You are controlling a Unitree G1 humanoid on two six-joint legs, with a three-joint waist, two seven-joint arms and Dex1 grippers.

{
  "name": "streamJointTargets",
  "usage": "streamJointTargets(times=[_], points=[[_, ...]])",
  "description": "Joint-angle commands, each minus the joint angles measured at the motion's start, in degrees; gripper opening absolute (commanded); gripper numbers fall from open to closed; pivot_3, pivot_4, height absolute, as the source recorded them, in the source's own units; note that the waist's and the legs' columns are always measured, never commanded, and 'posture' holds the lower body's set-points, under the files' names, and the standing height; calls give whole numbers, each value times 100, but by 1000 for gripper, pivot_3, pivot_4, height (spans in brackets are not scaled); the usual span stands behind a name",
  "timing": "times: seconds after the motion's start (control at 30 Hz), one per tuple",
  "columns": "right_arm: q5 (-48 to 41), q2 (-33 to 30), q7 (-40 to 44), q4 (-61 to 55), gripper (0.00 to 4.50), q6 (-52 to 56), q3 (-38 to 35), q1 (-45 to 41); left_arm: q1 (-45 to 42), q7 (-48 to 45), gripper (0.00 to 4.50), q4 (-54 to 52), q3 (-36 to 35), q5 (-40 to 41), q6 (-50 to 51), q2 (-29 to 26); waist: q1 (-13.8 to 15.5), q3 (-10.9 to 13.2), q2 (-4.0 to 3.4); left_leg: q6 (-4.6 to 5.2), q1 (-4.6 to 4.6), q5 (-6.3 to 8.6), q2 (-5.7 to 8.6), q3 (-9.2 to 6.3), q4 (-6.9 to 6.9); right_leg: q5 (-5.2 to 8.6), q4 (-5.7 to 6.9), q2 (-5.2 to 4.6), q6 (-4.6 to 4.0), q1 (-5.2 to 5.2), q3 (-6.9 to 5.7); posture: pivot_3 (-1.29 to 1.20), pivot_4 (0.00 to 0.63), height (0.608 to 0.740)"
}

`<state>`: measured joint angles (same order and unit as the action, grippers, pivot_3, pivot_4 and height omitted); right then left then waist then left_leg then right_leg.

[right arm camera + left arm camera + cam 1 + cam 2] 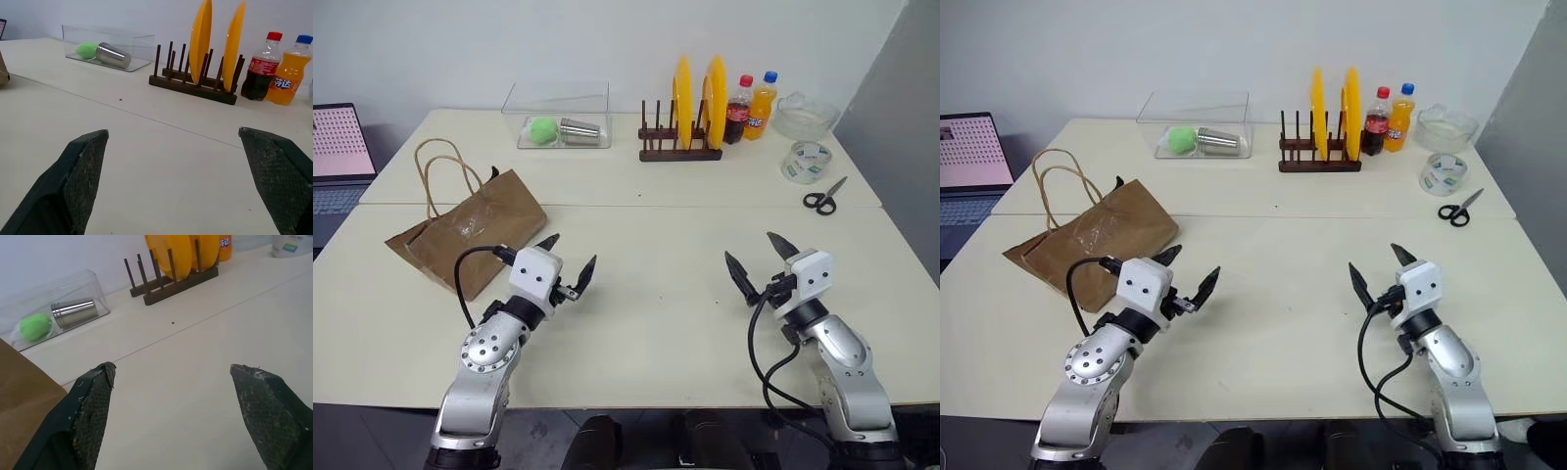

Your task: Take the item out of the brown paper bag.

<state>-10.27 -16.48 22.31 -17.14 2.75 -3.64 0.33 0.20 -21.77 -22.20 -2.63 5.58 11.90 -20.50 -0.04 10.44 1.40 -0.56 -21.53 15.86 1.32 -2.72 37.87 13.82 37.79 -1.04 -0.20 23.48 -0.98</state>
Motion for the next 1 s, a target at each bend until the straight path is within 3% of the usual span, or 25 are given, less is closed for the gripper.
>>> streamJointTargets(times=[0.03,0.77,1.0], points=[[-70,26,-4,-86,4500,-190,-61,-32,-27,-49,3984,-240,-105,160,-91,-6,0,0,0,0,0,0,0,0,0,0,0,0,0,0,0,0,150,740],[-279,82,121,-1,4500,-141,-73,207,17,130,3984,-332,88,-26,510,-9,0,0,0,0,0,0,0,0,0,0,0,0,0,0,1,0,150,740],[-207,-184,482,65,4500,-202,150,-37,8,149,3984,-567,-252,329,386,84,1,0,0,0,0,0,0,1,2,0,0,0,0,0,1,0,150,740]])
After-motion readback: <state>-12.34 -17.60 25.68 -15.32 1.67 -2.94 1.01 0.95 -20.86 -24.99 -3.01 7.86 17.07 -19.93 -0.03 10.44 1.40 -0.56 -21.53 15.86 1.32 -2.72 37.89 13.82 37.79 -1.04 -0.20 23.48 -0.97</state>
